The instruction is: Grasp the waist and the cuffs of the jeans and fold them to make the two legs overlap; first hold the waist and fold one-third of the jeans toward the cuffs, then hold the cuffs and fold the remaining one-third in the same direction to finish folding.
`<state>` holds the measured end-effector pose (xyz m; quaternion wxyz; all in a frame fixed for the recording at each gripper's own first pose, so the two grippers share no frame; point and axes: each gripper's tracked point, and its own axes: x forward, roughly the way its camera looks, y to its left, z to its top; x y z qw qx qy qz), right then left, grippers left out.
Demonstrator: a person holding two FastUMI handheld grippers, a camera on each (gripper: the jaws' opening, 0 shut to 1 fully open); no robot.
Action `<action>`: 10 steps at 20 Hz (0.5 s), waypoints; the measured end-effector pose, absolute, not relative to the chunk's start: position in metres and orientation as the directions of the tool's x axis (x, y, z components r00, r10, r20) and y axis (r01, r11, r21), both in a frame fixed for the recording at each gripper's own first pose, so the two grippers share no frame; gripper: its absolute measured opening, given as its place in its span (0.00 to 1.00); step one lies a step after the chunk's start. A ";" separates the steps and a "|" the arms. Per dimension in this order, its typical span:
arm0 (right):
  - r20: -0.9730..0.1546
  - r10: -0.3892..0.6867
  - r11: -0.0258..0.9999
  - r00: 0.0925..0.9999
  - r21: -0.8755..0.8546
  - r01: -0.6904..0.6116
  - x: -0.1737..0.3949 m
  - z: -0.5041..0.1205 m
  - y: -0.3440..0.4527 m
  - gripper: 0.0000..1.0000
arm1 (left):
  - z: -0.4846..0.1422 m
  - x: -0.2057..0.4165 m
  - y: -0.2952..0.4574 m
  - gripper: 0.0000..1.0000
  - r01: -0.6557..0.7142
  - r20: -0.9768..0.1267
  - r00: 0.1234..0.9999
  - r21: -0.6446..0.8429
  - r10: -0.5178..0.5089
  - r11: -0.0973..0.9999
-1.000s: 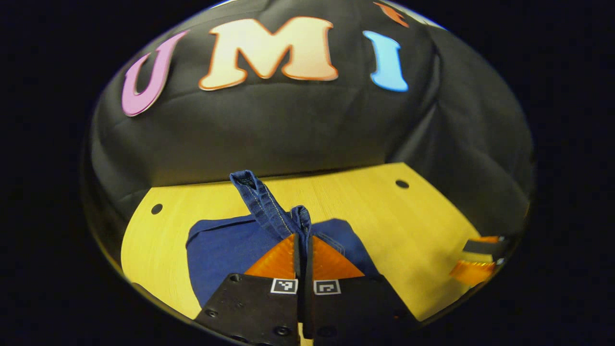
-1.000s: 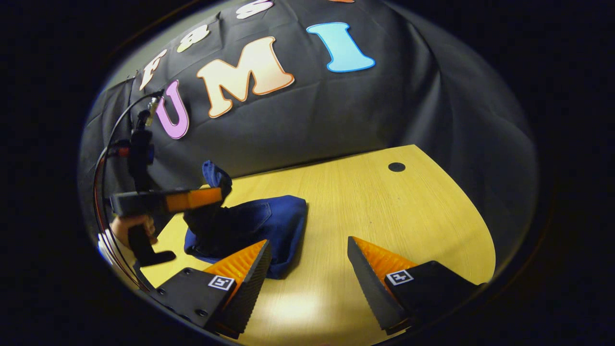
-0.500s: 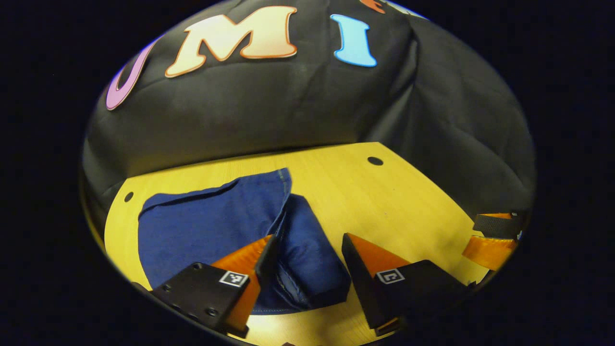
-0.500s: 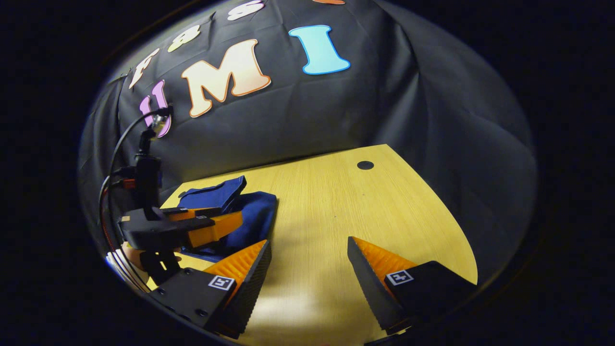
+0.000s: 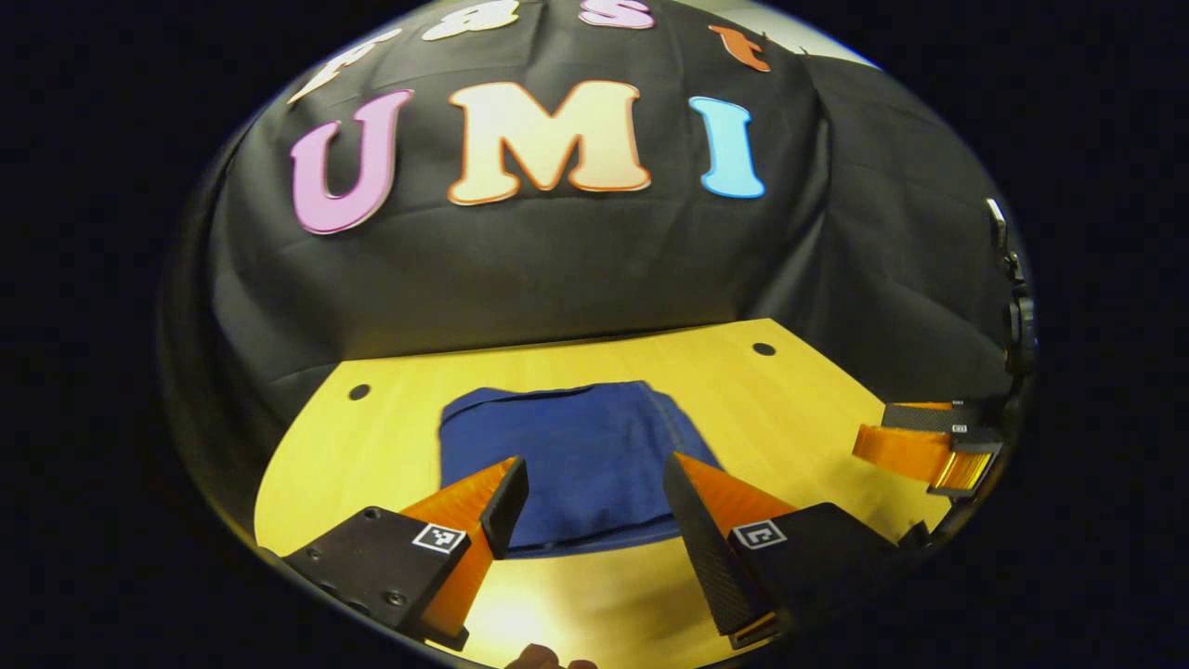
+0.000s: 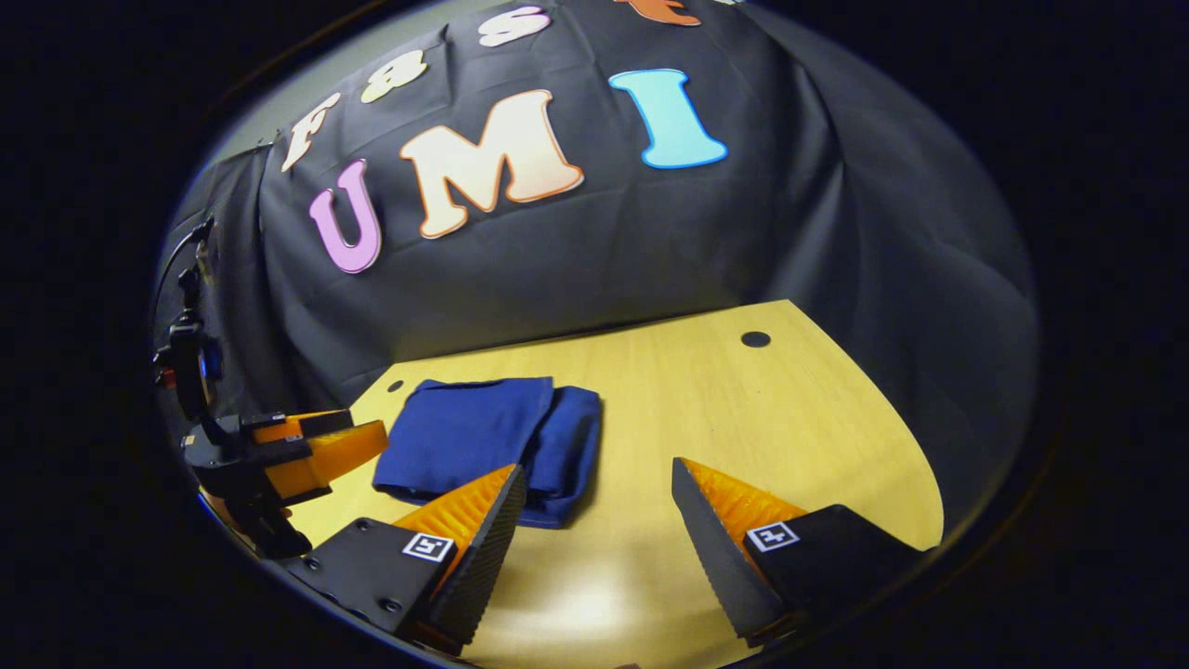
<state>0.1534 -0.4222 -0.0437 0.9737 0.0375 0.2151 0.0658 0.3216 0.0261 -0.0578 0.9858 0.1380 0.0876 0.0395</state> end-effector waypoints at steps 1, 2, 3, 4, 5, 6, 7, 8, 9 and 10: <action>-0.406 0.148 0.988 0.902 0.099 -0.117 0.151 -0.040 -0.410 0.98 | -0.055 0.312 0.043 0.92 -0.077 -0.156 0.980 0.277 0.124 0.958; -0.399 0.153 0.987 0.904 0.100 -0.123 0.148 -0.035 -0.397 0.98 | -0.053 0.302 0.060 0.88 -0.102 -0.160 0.976 0.272 0.149 0.957; -0.387 0.159 0.986 0.908 0.103 -0.129 0.146 -0.030 -0.385 0.98 | -0.051 0.293 0.076 0.88 -0.125 -0.156 0.973 0.264 0.170 0.956; -0.374 0.162 0.986 0.913 0.104 -0.133 0.143 -0.025 -0.373 0.98 | -0.046 0.286 0.088 0.89 -0.140 -0.149 0.972 0.254 0.182 0.957; -0.365 0.164 0.985 0.917 0.104 -0.135 0.140 -0.022 -0.362 0.94 | -0.044 0.281 0.099 0.89 -0.148 -0.145 0.972 0.246 0.187 0.958; -0.357 0.160 0.986 0.920 0.101 -0.132 0.137 -0.020 -0.355 0.98 | -0.042 0.276 0.108 0.89 -0.156 -0.141 0.971 0.242 0.194 0.958; -0.350 0.158 0.987 0.923 0.096 -0.132 0.134 -0.016 -0.348 0.94 | -0.041 0.271 0.118 0.89 -0.166 -0.138 0.969 0.240 0.203 0.956; -0.340 0.152 0.988 0.928 0.090 -0.129 0.131 -0.014 -0.342 0.98 | -0.040 0.267 0.125 0.89 -0.171 -0.141 0.968 0.236 0.208 0.956; -0.334 0.145 0.989 0.931 0.084 -0.123 0.128 -0.012 -0.338 0.98 | -0.041 0.264 0.131 0.89 -0.171 -0.139 0.969 0.228 0.206 0.959; -0.333 0.136 0.990 0.933 0.078 -0.117 0.124 -0.011 -0.335 0.98 | -0.043 0.261 0.134 0.88 -0.165 -0.149 0.968 0.217 0.200 0.962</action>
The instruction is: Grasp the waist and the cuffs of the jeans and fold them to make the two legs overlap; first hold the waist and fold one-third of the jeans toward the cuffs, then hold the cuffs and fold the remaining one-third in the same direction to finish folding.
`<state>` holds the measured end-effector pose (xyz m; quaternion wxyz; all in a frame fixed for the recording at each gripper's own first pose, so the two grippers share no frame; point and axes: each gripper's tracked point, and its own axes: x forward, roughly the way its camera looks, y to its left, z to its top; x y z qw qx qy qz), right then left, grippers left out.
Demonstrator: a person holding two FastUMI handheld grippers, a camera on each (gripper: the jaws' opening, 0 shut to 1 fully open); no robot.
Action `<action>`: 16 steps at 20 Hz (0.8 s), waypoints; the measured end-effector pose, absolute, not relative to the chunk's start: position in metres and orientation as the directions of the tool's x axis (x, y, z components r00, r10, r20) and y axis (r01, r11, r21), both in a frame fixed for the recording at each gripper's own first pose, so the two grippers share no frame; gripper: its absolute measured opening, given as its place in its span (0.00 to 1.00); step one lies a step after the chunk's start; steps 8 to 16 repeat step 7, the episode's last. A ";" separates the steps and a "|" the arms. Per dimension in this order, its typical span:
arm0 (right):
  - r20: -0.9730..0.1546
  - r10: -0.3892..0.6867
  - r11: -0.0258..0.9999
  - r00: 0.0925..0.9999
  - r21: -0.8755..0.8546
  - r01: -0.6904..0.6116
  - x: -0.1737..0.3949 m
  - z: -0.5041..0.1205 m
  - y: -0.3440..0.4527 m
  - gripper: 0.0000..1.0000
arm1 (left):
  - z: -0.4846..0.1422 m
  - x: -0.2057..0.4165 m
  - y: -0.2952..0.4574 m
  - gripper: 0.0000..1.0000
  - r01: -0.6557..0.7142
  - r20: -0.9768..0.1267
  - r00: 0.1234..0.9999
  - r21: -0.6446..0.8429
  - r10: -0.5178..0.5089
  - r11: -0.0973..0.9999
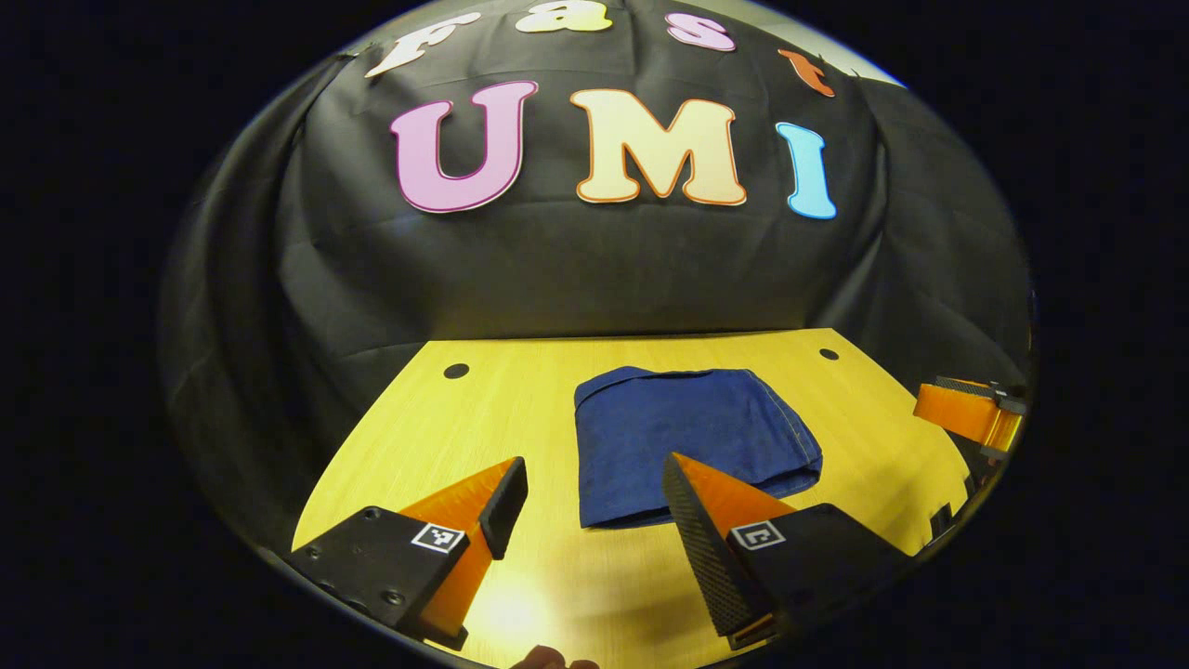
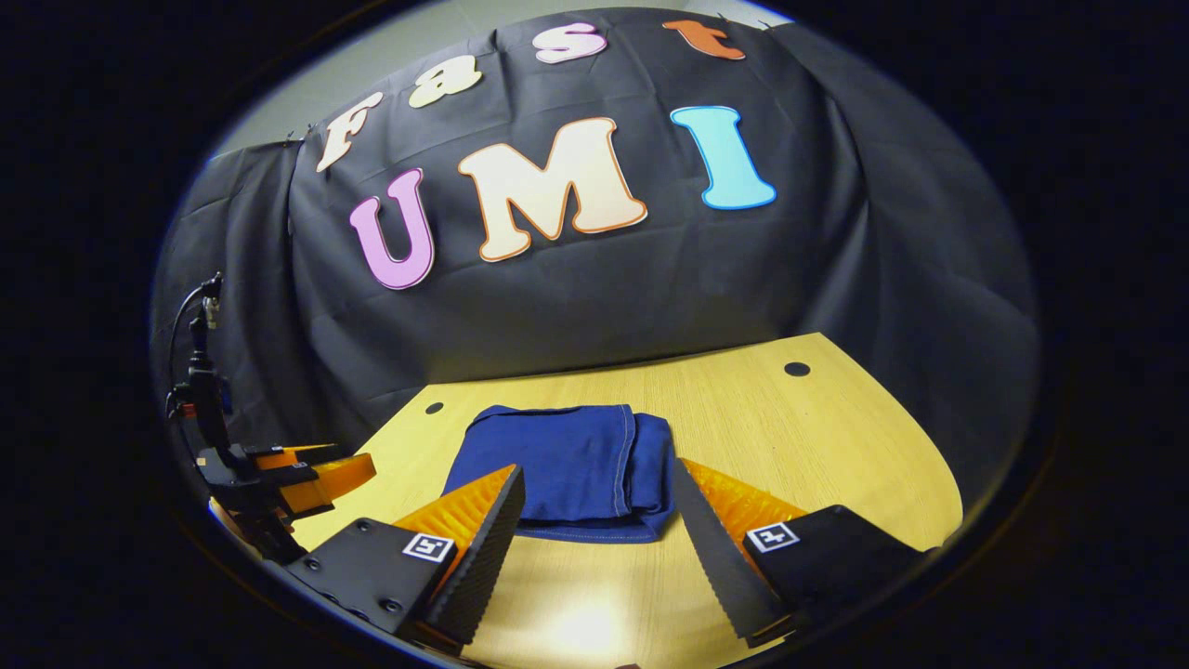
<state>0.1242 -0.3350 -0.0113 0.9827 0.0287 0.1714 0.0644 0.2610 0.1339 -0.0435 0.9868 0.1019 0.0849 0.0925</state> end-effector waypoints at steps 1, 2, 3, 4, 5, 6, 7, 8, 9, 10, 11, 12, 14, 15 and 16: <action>-0.331 0.128 0.991 0.935 0.073 -0.110 0.120 -0.010 -0.333 0.98 | -0.047 0.261 0.135 0.88 -0.156 -0.158 0.969 0.208 0.190 0.966; -0.327 0.118 0.993 0.938 0.066 -0.102 0.116 -0.009 -0.332 0.98 | -0.050 0.262 0.136 0.89 -0.145 -0.167 0.969 0.205 0.180 0.968; -0.325 0.107 0.994 0.940 0.059 -0.092 0.112 -0.006 -0.333 0.98 | -0.053 0.260 0.138 0.89 -0.132 -0.175 0.970 0.208 0.170 0.969; -0.321 0.094 0.995 0.942 0.052 -0.081 0.109 -0.004 -0.334 0.98 | -0.056 0.258 0.138 0.89 -0.120 -0.180 0.971 0.214 0.160 0.970; -0.318 0.081 0.997 0.945 0.046 -0.070 0.108 -0.002 -0.335 0.98 | -0.059 0.257 0.139 0.90 -0.108 -0.189 0.971 0.219 0.150 0.970; -0.318 0.071 0.997 0.945 0.043 -0.061 0.104 -0.001 -0.337 0.98 | -0.062 0.256 0.139 0.89 -0.099 -0.200 0.969 0.224 0.145 0.969; -0.318 0.064 0.998 0.946 0.042 -0.054 0.103 0.000 -0.337 0.98 | -0.063 0.256 0.141 0.89 -0.091 -0.204 0.969 0.228 0.139 0.969; -0.318 0.064 0.998 0.946 0.042 -0.054 0.103 0.000 -0.337 0.98 | -0.063 0.256 0.141 0.89 -0.091 -0.204 0.969 0.228 0.139 0.969; -0.318 0.064 0.998 0.946 0.042 -0.054 0.103 0.000 -0.337 0.98 | -0.063 0.256 0.141 0.89 -0.091 -0.204 0.969 0.228 0.139 0.969; -0.318 0.064 0.998 0.946 0.042 -0.054 0.103 0.000 -0.337 0.98 | -0.063 0.256 0.141 0.89 -0.091 -0.204 0.969 0.228 0.139 0.969; -0.318 0.064 0.998 0.946 0.042 -0.054 0.103 0.000 -0.337 0.98 | -0.063 0.256 0.141 0.89 -0.091 -0.204 0.969 0.228 0.139 0.969; -0.318 0.064 0.998 0.946 0.042 -0.054 0.103 0.000 -0.337 0.98 | -0.063 0.256 0.141 0.89 -0.091 -0.204 0.969 0.228 0.139 0.969; -0.318 0.064 0.998 0.946 0.042 -0.054 0.103 0.000 -0.337 0.98 | -0.063 0.256 0.141 0.89 -0.091 -0.204 0.969 0.228 0.139 0.969; -0.318 0.064 0.998 0.946 0.042 -0.054 0.103 0.000 -0.337 0.98 | -0.063 0.256 0.141 0.89 -0.091 -0.204 0.969 0.228 0.139 0.969; -0.318 0.064 0.998 0.946 0.042 -0.054 0.103 0.000 -0.337 0.98 | -0.063 0.256 0.141 0.89 -0.091 -0.204 0.969 0.228 0.139 0.969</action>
